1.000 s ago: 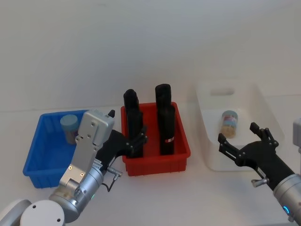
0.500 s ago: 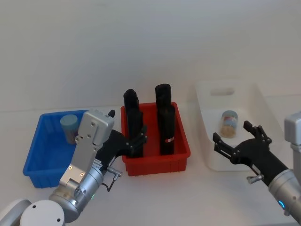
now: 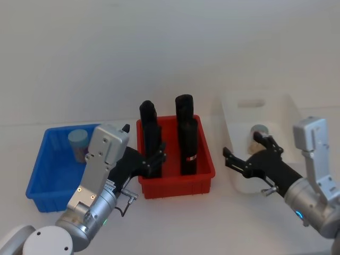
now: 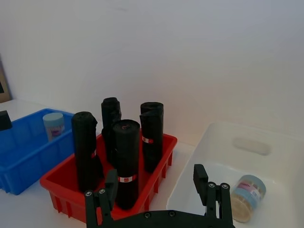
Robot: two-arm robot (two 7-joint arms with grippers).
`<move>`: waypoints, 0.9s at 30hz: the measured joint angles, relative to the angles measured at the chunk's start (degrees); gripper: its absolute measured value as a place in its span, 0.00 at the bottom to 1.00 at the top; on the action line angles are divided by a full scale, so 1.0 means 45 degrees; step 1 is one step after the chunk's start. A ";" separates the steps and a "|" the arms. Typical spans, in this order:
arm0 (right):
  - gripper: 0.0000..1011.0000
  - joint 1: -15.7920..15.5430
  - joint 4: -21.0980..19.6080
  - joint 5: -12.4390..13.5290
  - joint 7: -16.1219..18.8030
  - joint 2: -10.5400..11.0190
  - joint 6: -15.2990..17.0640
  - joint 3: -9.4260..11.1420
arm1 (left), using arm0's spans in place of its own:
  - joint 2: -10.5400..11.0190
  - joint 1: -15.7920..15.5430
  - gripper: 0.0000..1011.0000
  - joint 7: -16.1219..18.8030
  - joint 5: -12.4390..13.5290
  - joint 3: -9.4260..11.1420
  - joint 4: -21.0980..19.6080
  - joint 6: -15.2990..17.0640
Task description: Pick the cotton swabs from the blue box and place them into the white box.
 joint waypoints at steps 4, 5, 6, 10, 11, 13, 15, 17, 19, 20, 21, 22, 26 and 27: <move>0.99 0.0851 0.1221 -0.0242 0.0650 -0.0352 -0.0274 -0.0101 | 0.0000 0.0000 0.99 0.0000 0.0000 0.0000 0.0000 0.0000; 0.99 0.0931 0.1342 -0.0280 0.0755 -0.0388 -0.0323 -0.0111 | 0.0000 0.0000 0.99 0.0000 0.0000 -0.0001 0.0000 0.0000; 0.99 0.1121 0.1623 -0.0308 0.0842 -0.0468 -0.0376 -0.0133 | 0.0000 0.0001 0.99 0.0000 0.0000 0.0000 0.0000 0.0000; 0.99 0.2007 0.2930 -0.0504 0.1434 -0.0822 -0.0744 -0.0233 | 0.0001 0.0000 0.99 -0.0001 0.0000 0.0000 0.0001 0.0000; 0.99 0.2147 0.3150 -0.0542 0.1514 -0.0878 -0.0824 -0.0249 | 0.0000 0.0000 0.99 0.0000 0.0000 0.0000 0.0000 -0.0001; 0.99 0.2592 0.3831 -0.0622 0.1810 -0.1057 -0.1020 -0.0298 | 0.0000 0.0000 0.99 0.0000 0.0001 -0.0001 0.0000 -0.0001; 0.99 0.2939 0.4366 -0.0679 0.1969 -0.1195 -0.1161 -0.0334 | 0.0000 0.0000 0.99 0.0000 0.0000 0.0000 0.0000 -0.0001; 0.99 0.3381 0.5061 -0.0761 0.2225 -0.1368 -0.1401 -0.0380 | 0.0001 0.0001 0.99 0.0000 0.0000 0.0000 0.0001 -0.0001; 0.99 0.3710 0.5593 -0.0810 0.2376 -0.1496 -0.1552 -0.0415 | 0.0000 0.0000 0.99 0.0000 0.0000 0.0000 0.0000 -0.0001; 0.99 0.3994 0.6053 -0.0863 0.2540 -0.1606 -0.1721 -0.0447 | 0.0001 0.0000 0.99 0.0000 0.0000 0.0000 0.0000 -0.0001; 0.99 0.4129 0.6275 -0.0885 0.2613 -0.1659 -0.1788 -0.0462 | 0.0001 0.0000 0.99 0.0000 0.0000 0.0000 0.0000 -0.0001; 0.99 0.4260 0.6496 -0.0902 0.2686 -0.1710 -0.1868 -0.0475 | 0.0001 0.0001 0.99 0.0000 0.0000 0.0000 0.0000 -0.0001; 0.99 0.5108 0.7922 -0.0994 0.3109 -0.2032 -0.2316 -0.0563 | 0.0000 0.0001 0.99 0.0000 0.0000 0.0000 0.0000 -0.0001; 0.99 0.5247 0.8163 -0.1007 0.3205 -0.2084 -0.2423 -0.0579 | 0.0001 0.0001 0.99 0.0000 0.0000 0.0000 -0.0001 -0.0001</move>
